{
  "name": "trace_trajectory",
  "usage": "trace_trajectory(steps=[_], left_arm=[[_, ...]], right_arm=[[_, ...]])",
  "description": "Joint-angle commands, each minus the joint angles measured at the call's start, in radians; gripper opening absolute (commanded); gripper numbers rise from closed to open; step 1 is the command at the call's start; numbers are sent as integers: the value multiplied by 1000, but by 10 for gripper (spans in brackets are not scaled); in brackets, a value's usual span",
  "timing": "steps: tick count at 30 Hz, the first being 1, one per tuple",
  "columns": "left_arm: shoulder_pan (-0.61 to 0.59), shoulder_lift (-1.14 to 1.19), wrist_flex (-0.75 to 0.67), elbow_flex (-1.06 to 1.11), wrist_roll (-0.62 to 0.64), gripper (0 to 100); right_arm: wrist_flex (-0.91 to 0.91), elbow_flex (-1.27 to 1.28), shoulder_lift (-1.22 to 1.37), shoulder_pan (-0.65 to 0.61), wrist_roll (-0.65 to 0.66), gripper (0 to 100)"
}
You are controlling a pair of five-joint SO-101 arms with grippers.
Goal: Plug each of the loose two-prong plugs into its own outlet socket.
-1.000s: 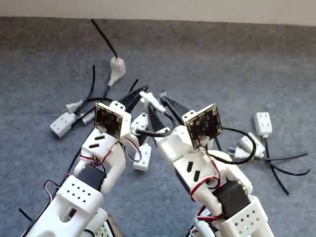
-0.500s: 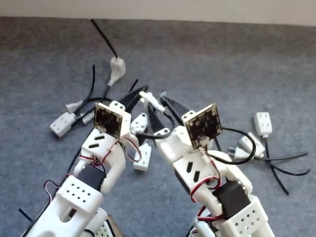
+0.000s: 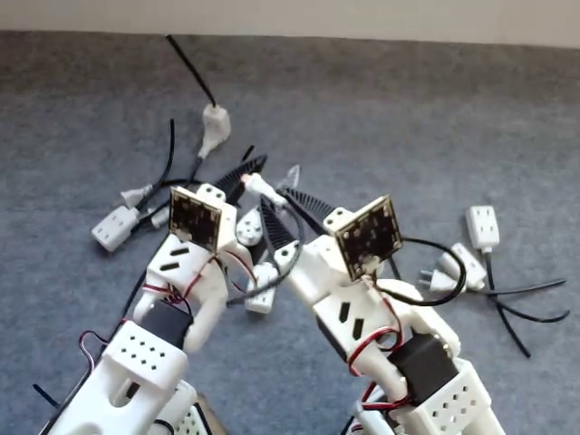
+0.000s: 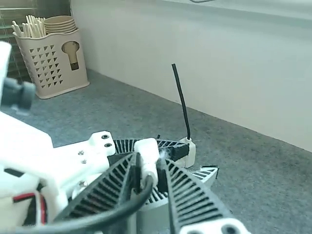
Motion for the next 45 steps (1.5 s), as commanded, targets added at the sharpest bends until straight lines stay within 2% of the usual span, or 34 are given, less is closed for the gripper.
trace_trajectory(steps=[1, 8, 15, 20, 24, 28, 30, 35, 42, 45], left_arm=[[-12, -13, -34, -45, 0, 158], [-12, -13, -32, -44, 0, 158], [-19, -13, -34, -44, -2, 158], [-21, -13, -32, -31, -2, 158], [-21, -13, -34, 19, -5, 158], [-21, -13, -34, 77, -104, 158], [-24, -13, -34, 108, -149, 158], [-186, -13, -28, 183, -158, 158], [-487, -13, -26, 280, -157, 158], [-596, -13, -26, 323, -157, 158]], right_arm=[[12, -10, 1, -8, 17, 8], [27, -101, 1, 71, 17, 8], [216, -213, 5, 73, 18, 8], [294, -265, 5, 73, 110, 8], [292, -335, 7, 74, 114, 8], [294, -418, 35, 79, 114, 8], [297, -467, 76, 120, 114, 8], [357, -582, 199, 226, 114, 8], [593, -742, 372, 228, 118, 8], [645, -753, 433, 185, 210, 8]])
